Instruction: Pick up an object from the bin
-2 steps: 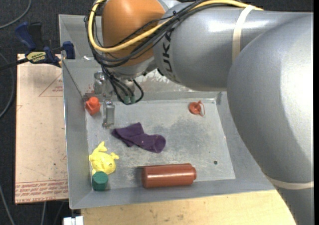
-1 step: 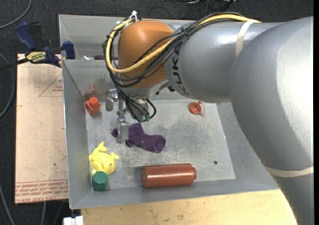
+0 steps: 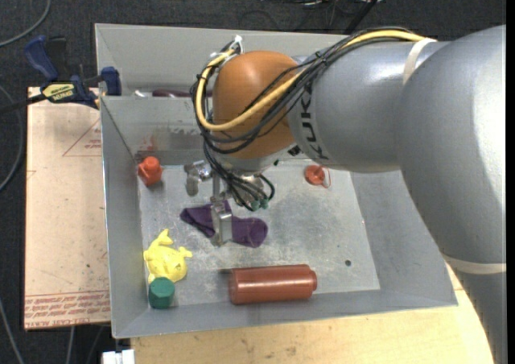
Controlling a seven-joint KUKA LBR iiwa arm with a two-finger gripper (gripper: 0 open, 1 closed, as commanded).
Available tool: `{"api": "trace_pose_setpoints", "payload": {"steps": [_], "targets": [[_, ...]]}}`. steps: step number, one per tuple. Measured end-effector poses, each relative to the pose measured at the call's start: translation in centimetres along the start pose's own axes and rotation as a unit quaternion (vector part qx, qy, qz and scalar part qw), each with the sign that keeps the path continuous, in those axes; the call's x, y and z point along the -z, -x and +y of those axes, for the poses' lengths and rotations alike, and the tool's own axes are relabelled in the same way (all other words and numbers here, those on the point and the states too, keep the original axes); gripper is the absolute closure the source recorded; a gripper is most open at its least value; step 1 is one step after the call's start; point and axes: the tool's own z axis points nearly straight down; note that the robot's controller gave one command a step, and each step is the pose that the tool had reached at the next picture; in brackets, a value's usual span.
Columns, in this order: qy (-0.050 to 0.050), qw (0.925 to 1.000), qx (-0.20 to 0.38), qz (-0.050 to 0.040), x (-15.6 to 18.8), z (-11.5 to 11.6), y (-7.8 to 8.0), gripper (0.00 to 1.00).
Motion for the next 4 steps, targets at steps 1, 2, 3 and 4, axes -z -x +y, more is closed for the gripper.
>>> {"api": "trace_pose_setpoints", "payload": {"steps": [1, 2, 3, 4], "targets": [[0.001, 0.9999, -0.011, -0.0108, -0.3, -2.3, -0.6, 0.0], [0.001, 0.9969, -0.078, -0.001, -5.6, -3.3, 0.6, 1.0], [0.001, 0.9969, -0.078, -0.001, -5.6, -3.3, 0.6, 1.0], [0.001, 0.9979, -0.065, -0.0028, 6.0, -3.3, 0.7, 1.0]]}}
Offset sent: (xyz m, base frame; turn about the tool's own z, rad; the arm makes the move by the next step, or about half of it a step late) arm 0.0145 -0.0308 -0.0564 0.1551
